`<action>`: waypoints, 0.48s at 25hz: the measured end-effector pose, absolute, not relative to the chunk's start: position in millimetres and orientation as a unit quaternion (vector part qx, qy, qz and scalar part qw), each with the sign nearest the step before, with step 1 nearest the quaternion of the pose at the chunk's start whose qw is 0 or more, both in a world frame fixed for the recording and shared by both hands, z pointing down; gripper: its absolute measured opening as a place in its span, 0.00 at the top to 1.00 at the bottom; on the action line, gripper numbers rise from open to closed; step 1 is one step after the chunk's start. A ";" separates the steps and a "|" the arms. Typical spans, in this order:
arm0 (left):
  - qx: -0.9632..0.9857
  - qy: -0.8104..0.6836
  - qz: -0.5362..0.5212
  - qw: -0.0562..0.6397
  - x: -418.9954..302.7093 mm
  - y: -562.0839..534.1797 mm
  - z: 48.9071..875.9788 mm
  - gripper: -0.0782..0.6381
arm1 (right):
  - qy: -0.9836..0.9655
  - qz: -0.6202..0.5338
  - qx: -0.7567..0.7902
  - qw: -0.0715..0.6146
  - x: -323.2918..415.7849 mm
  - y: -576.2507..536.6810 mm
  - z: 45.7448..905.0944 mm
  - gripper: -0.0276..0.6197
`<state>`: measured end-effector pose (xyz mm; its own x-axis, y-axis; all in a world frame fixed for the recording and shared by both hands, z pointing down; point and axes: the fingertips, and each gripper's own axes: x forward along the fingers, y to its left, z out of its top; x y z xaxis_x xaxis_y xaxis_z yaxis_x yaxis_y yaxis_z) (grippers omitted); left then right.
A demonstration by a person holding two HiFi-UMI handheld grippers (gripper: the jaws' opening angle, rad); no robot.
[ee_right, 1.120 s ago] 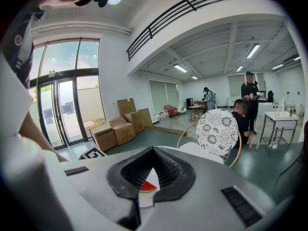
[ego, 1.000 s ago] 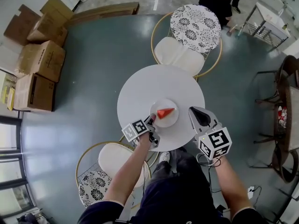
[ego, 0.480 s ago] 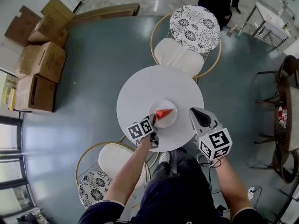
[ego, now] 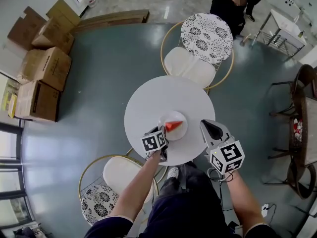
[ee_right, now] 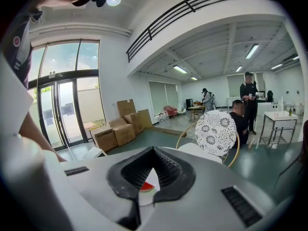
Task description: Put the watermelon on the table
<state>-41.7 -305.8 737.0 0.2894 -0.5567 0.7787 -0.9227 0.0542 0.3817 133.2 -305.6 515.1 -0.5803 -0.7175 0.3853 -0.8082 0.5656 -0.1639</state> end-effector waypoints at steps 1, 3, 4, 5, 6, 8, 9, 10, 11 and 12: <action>0.658 -0.561 0.200 0.460 -41.6 -305.7 737.3 0.77 | -0.873 0.162 0.437 0.139 133.4 -305.2 514.9 0.95; 0.658 -0.560 0.200 0.462 -41.7 -303.9 737.6 0.77 | -0.874 0.160 0.438 0.139 132.8 -304.5 513.8 0.95; 0.657 -0.559 0.200 0.464 -42.0 -302.2 737.5 0.77 | -0.874 0.159 0.438 0.139 132.4 -304.3 512.7 0.95; 0.656 -0.559 0.201 0.465 -42.4 -300.6 737.4 0.77 | -0.874 0.158 0.438 0.139 131.7 -304.1 511.3 0.95; 0.656 -0.559 0.202 0.466 -42.7 -299.2 737.3 0.77 | -0.874 0.157 0.438 0.139 130.9 -303.8 509.5 0.95; 0.657 -0.557 0.206 0.465 -43.0 -298.1 737.4 0.77 | -0.875 0.154 0.438 0.138 128.4 -302.7 506.1 0.95; 0.658 -0.555 0.211 0.463 -43.1 -298.1 737.7 0.77 | -0.875 0.153 0.438 0.137 126.8 -301.9 504.8 0.95; 0.660 -0.553 0.219 0.460 -43.2 -298.2 737.9 0.76 | -0.876 0.152 0.438 0.136 125.3 -300.9 503.7 0.95; 0.662 -0.551 0.227 0.455 -43.7 -298.1 738.1 0.76 | -0.876 0.150 0.438 0.136 124.1 -299.7 502.8 0.95; 0.664 -0.550 0.236 0.448 -44.4 -297.8 737.9 0.76 | -0.876 0.149 0.438 0.136 123.2 -298.3 502.0 0.95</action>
<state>-44.4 -297.8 737.9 0.2834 -0.5194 0.8062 -0.9422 0.0059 0.3350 123.2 -298.3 502.0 -0.5797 -0.7268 0.3684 -0.8078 0.5718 -0.1432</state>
